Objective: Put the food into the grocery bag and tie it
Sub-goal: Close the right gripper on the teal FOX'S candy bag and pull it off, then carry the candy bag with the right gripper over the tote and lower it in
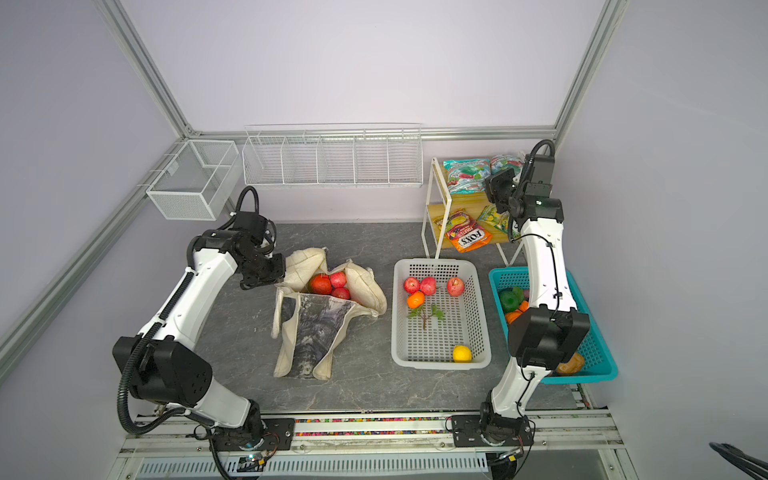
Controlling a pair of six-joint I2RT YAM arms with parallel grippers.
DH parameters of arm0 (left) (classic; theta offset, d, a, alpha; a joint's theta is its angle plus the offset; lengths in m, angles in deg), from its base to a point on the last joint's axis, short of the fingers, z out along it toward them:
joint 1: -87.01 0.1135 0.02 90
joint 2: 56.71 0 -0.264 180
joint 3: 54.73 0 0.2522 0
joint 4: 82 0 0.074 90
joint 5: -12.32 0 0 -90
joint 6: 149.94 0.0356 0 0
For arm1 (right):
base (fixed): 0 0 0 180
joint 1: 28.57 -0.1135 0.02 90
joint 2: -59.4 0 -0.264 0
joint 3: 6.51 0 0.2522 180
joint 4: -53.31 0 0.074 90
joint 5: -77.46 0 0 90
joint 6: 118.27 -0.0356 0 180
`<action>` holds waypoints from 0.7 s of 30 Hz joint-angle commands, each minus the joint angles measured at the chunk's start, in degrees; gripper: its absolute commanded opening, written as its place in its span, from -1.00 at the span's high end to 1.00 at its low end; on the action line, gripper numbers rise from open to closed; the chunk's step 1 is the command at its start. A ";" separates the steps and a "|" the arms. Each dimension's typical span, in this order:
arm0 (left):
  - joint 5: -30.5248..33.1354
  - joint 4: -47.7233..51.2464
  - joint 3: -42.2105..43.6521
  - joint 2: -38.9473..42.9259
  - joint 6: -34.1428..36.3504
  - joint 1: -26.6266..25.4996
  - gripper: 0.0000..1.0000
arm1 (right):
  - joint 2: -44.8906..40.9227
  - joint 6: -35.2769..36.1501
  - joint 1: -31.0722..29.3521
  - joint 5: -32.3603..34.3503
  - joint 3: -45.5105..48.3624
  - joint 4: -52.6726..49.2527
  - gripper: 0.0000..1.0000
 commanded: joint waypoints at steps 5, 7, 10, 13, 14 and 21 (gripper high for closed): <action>-0.12 0.14 -1.09 0.39 -0.75 0.30 1.00 | -0.33 0.38 -1.32 -4.19 -7.27 6.51 0.86; -0.40 0.14 -0.96 0.62 -0.90 0.31 1.00 | -0.36 -0.67 -1.32 -4.92 -8.75 9.81 0.86; -0.97 -0.04 -0.58 0.88 -0.91 0.31 1.00 | 0.97 -1.73 -1.32 -6.14 -13.98 11.96 0.86; -1.28 -0.04 -0.43 0.96 -1.10 0.31 1.00 | 3.05 -3.48 -1.47 -7.53 -19.72 13.43 0.86; -1.35 -0.04 -0.45 1.05 -1.19 0.31 1.00 | 3.62 -4.25 -1.66 -7.95 -21.44 14.15 0.86; -1.77 0.23 -0.43 1.47 -1.23 0.31 1.00 | 3.85 -6.33 -2.69 -10.69 -26.78 15.63 0.86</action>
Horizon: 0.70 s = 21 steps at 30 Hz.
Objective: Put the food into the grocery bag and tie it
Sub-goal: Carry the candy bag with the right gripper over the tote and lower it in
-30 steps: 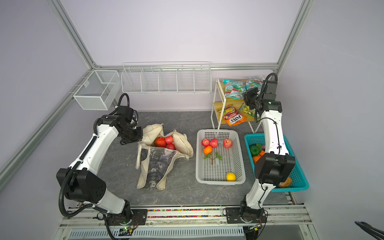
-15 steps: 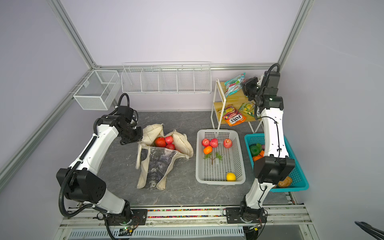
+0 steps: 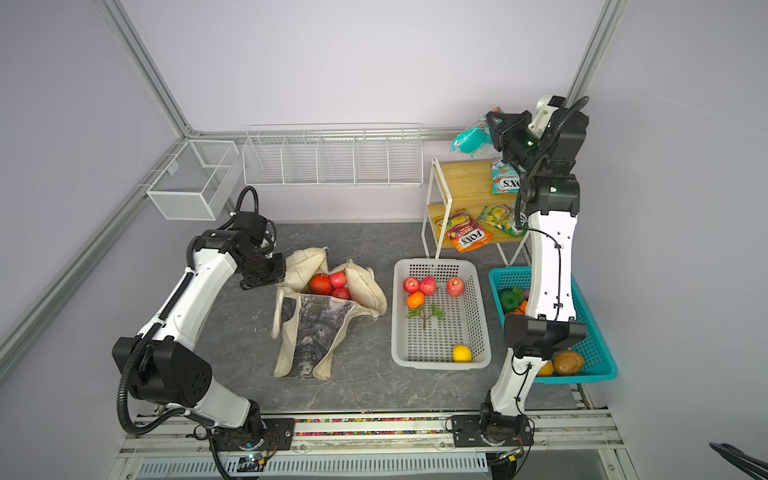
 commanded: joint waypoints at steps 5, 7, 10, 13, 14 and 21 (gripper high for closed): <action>-1.98 0.24 -0.47 1.09 -0.24 0.31 1.00 | -2.64 1.01 -2.58 -7.13 -0.50 4.13 0.86; -1.89 0.33 -0.42 1.18 -0.20 0.31 1.00 | -3.48 4.58 -3.72 -9.71 0.03 2.64 0.86; -1.84 0.66 -0.57 1.19 0.00 0.31 1.00 | -5.62 10.42 -5.98 -13.46 2.73 0.99 0.86; -1.71 1.03 -0.76 1.35 0.04 0.31 1.00 | -8.66 15.87 -9.35 -17.28 8.74 3.00 0.86; -1.71 1.04 -0.69 1.35 0.04 0.31 1.00 | -9.49 18.33 -10.66 -18.40 10.36 2.78 0.86; -3.06 0.95 -0.71 1.58 -0.57 0.31 1.00 | -10.85 36.36 -19.89 -24.62 16.46 -4.26 0.86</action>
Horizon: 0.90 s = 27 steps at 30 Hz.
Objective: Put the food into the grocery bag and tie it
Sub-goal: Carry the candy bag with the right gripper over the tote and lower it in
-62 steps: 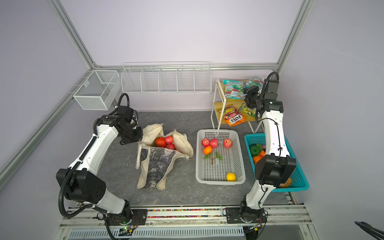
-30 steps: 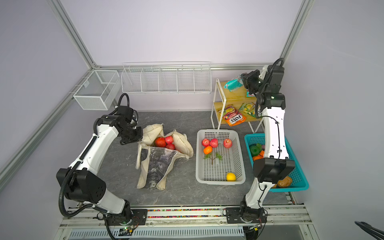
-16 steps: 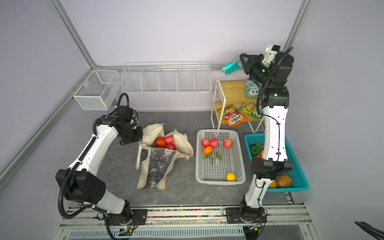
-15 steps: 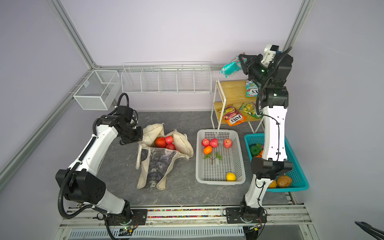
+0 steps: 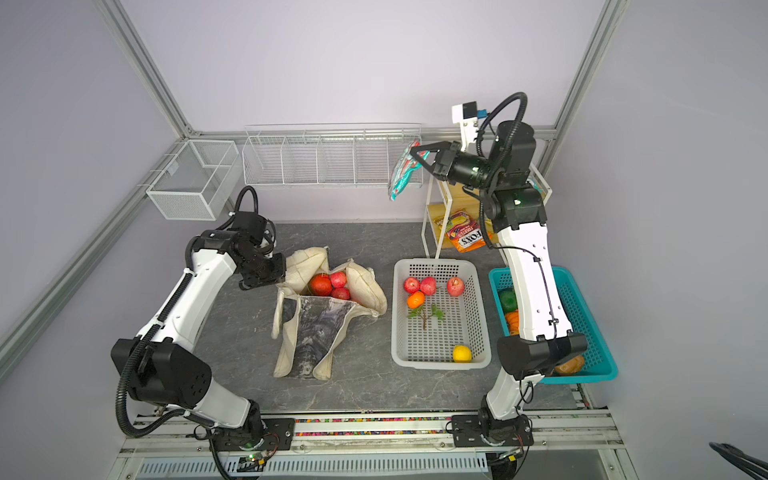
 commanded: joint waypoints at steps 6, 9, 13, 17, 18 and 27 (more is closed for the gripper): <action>-2.31 0.89 -0.98 1.44 -0.69 0.31 1.00 | -1.52 25.87 -8.08 -3.34 7.46 -6.30 0.86; -2.62 1.00 -1.06 1.36 -0.79 0.31 1.00 | -0.82 32.88 -11.23 -1.64 9.23 -8.37 0.86; -3.36 0.75 -1.15 1.36 -1.28 0.31 1.00 | 1.65 40.98 -15.27 -0.26 8.88 -12.76 0.86; -4.26 0.49 -1.11 1.45 -1.83 0.31 1.00 | 3.95 50.44 -19.16 0.28 8.60 -17.63 0.86; -4.51 0.47 -1.09 1.53 -1.85 0.31 1.00 | 4.40 52.51 -19.89 0.28 8.68 -18.59 0.86; -4.99 0.20 -0.26 2.15 -2.11 0.28 1.00 | 10.59 64.38 -25.14 6.50 6.19 -26.20 0.86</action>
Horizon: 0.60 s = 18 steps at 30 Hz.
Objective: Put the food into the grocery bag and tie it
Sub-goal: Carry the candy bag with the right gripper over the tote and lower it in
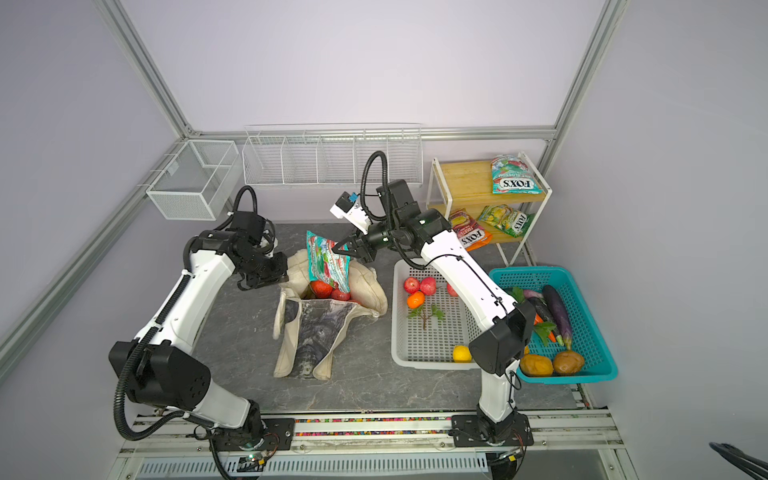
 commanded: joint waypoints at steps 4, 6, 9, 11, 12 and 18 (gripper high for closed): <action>-1.17 0.33 -0.22 1.50 -0.39 0.29 1.00 | 4.04 10.72 -2.87 7.01 -3.17 -4.48 0.86; -1.20 0.38 -0.23 1.65 -0.37 0.27 1.00 | 5.16 12.01 -3.85 8.62 -3.11 -5.16 0.86; -1.20 0.34 0.08 2.08 -0.45 0.23 1.00 | 6.63 13.21 -4.86 11.19 -3.12 -6.15 0.86; -1.18 0.34 0.27 2.42 -0.54 0.22 1.00 | 7.35 13.73 -5.46 12.71 -3.17 -6.37 0.86; -1.16 0.35 0.36 2.52 -0.54 0.22 1.00 | 7.69 13.77 -5.63 13.15 -3.32 -6.39 0.86; -1.20 0.08 0.98 3.04 -0.54 0.22 1.00 | 9.64 11.47 -7.55 12.53 -3.76 -4.59 0.86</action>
